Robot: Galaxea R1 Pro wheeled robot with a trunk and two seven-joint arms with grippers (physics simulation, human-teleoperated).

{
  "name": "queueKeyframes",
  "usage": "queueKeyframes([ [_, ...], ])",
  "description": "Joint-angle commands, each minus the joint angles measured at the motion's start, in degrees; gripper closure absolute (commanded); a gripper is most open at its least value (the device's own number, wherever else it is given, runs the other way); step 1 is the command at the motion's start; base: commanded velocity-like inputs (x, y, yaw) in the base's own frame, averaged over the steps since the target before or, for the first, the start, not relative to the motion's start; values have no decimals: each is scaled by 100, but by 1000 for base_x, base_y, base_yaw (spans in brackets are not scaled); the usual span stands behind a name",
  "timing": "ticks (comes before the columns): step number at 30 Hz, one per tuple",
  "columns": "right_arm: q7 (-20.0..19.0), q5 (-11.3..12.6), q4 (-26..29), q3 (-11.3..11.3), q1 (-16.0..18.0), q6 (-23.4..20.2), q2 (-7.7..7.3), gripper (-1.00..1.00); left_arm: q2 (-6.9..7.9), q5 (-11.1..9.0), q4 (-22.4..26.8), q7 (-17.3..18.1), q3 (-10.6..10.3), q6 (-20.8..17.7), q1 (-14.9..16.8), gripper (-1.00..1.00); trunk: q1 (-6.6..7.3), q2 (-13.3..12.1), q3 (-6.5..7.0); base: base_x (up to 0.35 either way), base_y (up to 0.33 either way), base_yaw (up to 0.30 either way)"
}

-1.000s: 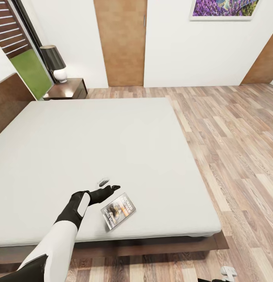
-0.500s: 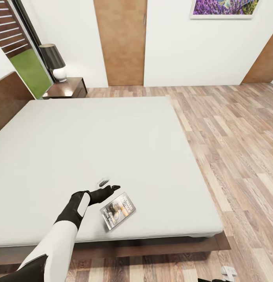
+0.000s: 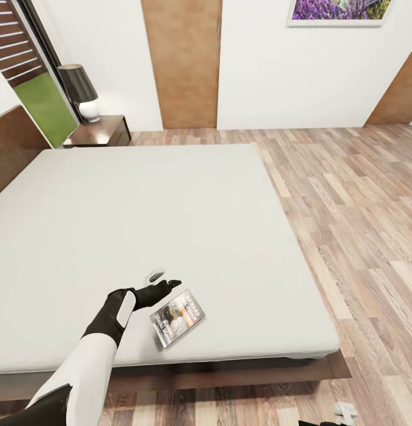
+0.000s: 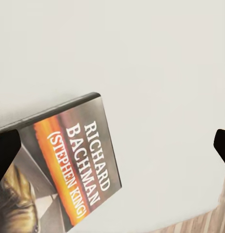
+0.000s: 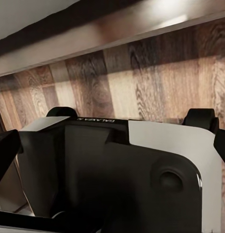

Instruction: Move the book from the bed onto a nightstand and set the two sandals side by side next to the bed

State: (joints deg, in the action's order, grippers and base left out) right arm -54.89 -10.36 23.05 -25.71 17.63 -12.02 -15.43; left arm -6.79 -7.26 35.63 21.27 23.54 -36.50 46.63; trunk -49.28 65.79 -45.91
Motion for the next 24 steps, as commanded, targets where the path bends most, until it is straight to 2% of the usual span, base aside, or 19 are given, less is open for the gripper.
queueKeyframes([
  [1, -39, -45, 8, -49, 4, -50, 5, -100, -7, -22, 5, 9, 37, -47, 4, -100, -23, 44, -22, 0, 0, 0],
  [24, -39, -45, 9, -49, 4, -49, 4, -100, -9, -29, 5, 9, 38, -49, 4, -100, -528, 967, -435, 0, 0, 0],
])
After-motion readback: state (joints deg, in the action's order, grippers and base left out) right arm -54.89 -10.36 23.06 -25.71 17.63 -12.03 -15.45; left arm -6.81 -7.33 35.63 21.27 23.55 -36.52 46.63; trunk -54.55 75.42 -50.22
